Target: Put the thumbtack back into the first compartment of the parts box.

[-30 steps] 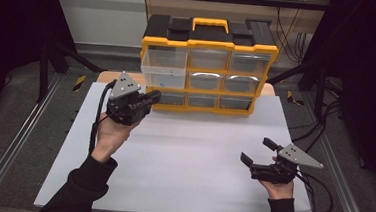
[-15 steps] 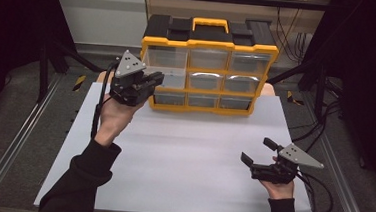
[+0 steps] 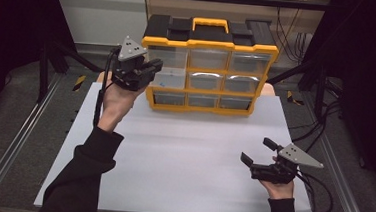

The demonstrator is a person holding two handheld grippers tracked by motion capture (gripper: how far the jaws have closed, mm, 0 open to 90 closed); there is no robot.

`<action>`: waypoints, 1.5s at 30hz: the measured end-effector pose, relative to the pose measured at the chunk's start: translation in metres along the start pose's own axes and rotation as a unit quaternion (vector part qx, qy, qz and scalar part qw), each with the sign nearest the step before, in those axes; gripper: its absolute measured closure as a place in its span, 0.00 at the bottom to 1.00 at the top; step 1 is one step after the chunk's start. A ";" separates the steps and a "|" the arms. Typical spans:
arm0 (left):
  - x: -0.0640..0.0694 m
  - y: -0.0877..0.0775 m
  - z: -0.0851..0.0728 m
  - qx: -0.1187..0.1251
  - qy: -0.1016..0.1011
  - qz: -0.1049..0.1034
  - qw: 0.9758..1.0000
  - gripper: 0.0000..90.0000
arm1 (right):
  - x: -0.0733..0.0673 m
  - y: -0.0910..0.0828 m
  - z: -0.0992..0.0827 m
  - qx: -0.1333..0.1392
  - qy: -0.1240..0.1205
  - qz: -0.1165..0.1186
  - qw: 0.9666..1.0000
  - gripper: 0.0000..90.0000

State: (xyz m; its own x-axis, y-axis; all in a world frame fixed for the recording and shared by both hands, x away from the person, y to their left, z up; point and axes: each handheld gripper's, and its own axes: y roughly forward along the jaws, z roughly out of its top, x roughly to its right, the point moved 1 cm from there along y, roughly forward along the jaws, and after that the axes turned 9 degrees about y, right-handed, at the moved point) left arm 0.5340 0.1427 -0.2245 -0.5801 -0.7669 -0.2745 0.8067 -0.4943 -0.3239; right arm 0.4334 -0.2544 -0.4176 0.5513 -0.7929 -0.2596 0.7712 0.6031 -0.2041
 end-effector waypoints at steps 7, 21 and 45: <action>-0.011 0.011 0.003 -0.009 -0.004 0.016 1.000 0.94 | 0.000 0.000 0.000 0.000 -0.002 0.001 1.000 0.01; -0.020 0.033 -0.003 -0.033 -0.006 0.028 0.999 0.94 | 0.000 -0.001 0.000 -0.002 0.000 0.000 1.000 0.01; -0.017 0.006 -0.008 0.006 -0.013 0.014 1.000 0.60 | 0.000 -0.002 0.001 0.004 0.005 0.001 1.000 0.01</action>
State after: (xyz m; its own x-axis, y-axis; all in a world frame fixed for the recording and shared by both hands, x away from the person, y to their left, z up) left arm 0.5480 0.1555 -0.2288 -0.5539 -0.7912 -0.2594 0.8241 -0.4767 -0.3058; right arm 0.4324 -0.2556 -0.4160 0.5493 -0.7913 -0.2685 0.7727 0.6033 -0.1971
